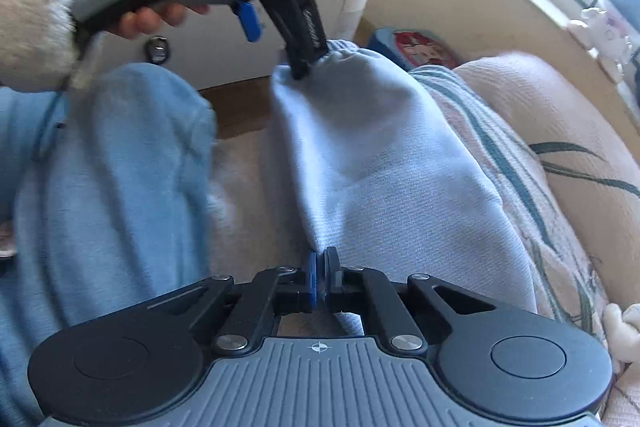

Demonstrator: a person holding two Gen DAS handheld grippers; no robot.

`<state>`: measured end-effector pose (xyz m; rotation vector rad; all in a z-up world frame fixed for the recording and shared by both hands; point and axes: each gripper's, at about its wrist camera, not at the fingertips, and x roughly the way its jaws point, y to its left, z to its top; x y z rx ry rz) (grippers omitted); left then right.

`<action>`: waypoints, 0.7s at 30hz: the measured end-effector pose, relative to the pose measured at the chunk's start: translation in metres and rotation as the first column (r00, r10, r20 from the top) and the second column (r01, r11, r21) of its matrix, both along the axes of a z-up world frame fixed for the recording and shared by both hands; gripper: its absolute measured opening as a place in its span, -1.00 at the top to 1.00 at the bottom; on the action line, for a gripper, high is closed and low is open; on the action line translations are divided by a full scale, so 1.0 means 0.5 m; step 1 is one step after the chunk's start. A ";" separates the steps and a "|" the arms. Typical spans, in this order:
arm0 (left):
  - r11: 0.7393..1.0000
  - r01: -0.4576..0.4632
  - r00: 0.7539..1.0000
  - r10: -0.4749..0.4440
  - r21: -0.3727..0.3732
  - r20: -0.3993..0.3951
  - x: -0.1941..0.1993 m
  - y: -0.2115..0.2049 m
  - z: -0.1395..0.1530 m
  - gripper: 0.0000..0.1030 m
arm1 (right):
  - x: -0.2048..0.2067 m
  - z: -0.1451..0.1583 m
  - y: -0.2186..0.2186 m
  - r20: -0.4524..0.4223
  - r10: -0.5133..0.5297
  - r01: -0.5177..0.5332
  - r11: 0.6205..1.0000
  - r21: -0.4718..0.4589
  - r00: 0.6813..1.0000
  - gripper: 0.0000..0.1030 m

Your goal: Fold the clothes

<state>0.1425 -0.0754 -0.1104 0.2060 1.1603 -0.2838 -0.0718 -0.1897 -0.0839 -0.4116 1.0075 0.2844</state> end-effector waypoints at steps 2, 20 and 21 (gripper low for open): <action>1.000 0.007 1.000 -0.007 0.011 0.008 -0.003 -0.003 0.000 -0.38 | -0.001 0.003 0.000 -0.015 0.008 -0.008 1.000 0.016 1.000 0.91; 0.999 0.037 0.996 -0.038 0.023 0.079 -0.044 -0.015 0.053 -0.32 | 0.008 -0.053 -0.001 -0.014 -0.091 0.092 0.995 0.048 0.996 0.71; 0.999 0.044 0.994 -0.045 0.016 0.095 -0.053 -0.019 0.065 -0.30 | 0.003 -0.044 -0.006 -0.003 -0.115 0.115 0.992 0.056 0.993 0.71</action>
